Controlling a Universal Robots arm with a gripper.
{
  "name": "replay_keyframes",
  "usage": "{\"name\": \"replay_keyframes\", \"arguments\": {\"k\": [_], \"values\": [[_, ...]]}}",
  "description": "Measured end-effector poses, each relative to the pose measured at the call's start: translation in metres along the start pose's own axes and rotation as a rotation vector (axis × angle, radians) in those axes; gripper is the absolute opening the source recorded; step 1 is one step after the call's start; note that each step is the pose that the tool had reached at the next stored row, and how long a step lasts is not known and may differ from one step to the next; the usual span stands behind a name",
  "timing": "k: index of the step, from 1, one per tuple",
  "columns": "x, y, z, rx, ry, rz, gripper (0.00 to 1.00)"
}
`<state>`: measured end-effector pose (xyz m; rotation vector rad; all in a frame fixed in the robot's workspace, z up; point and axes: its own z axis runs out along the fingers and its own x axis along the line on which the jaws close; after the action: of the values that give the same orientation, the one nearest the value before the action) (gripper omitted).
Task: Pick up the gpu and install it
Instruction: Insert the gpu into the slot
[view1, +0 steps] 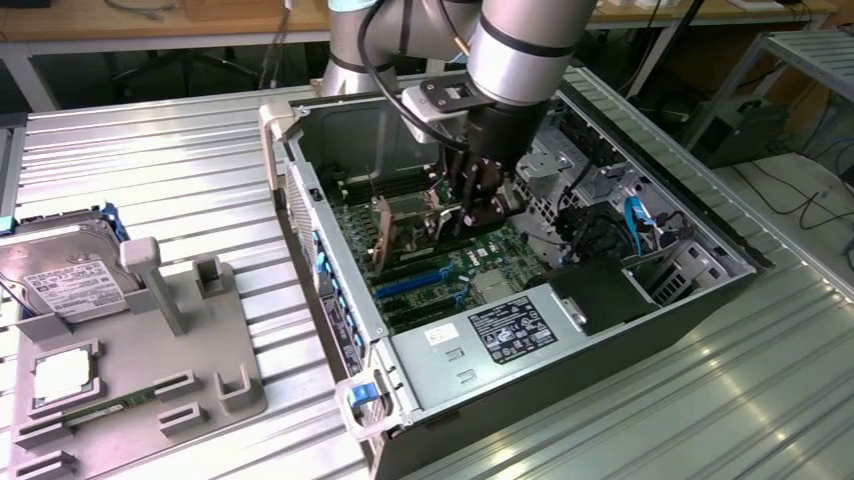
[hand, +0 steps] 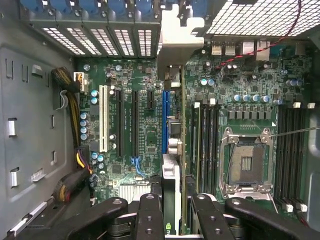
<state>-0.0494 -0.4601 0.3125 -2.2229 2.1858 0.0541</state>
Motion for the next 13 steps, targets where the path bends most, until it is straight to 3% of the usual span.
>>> {"name": "replay_keyframes", "arguments": {"k": [13], "values": [[-0.0003,0.0076,0.0093,0.0,0.0,0.0,0.27]]}}
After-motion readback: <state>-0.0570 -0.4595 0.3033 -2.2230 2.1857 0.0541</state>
